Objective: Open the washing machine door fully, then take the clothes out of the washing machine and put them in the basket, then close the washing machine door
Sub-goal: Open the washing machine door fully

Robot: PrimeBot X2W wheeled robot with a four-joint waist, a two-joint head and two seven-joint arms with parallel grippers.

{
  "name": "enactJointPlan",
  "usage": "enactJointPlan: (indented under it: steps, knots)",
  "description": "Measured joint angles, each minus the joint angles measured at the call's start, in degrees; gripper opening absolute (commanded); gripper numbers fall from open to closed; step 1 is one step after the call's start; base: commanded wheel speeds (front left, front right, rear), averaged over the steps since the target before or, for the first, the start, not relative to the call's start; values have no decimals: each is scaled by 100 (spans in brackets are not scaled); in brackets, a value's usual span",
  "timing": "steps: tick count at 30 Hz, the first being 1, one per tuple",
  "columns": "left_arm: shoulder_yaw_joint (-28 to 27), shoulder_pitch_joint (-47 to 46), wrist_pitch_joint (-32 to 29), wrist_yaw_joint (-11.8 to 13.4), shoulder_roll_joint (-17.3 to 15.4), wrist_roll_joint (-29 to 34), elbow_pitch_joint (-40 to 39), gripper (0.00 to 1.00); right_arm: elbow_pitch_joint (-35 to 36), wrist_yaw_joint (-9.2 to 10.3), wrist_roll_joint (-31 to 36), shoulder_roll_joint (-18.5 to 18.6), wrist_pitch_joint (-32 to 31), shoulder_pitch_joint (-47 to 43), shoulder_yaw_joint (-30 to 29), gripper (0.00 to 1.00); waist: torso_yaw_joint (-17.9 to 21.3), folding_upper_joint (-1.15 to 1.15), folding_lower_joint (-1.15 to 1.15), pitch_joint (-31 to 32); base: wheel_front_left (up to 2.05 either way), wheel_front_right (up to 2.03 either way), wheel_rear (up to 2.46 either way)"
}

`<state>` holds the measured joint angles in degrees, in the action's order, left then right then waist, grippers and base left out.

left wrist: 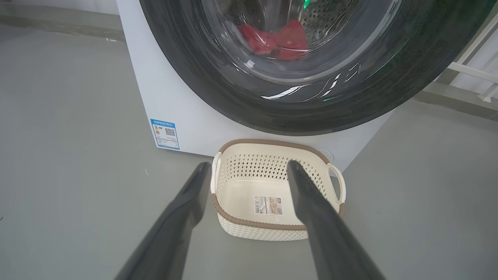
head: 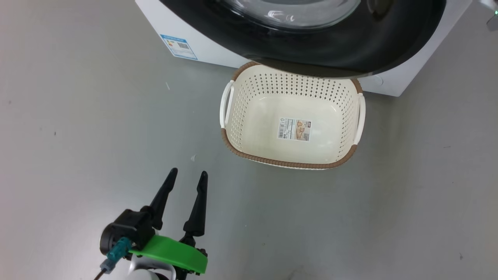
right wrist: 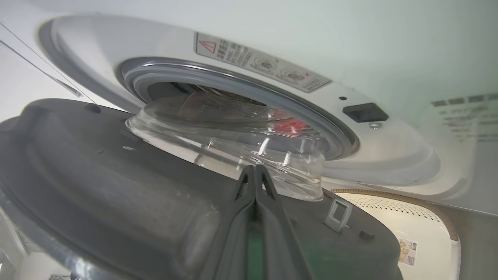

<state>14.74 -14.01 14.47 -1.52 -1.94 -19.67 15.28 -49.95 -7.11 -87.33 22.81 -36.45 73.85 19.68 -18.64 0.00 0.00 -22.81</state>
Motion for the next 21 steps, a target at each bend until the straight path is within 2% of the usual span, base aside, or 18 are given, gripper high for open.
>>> enactJointPlan:
  steps: [21]
  knots:
    - [-33, 143, 0, 0, -1, 54, -20, 100, 733, 0, -242, -216, -419, -836, 90, 0, 105, 0, 0, 301, 0, 0, 0]
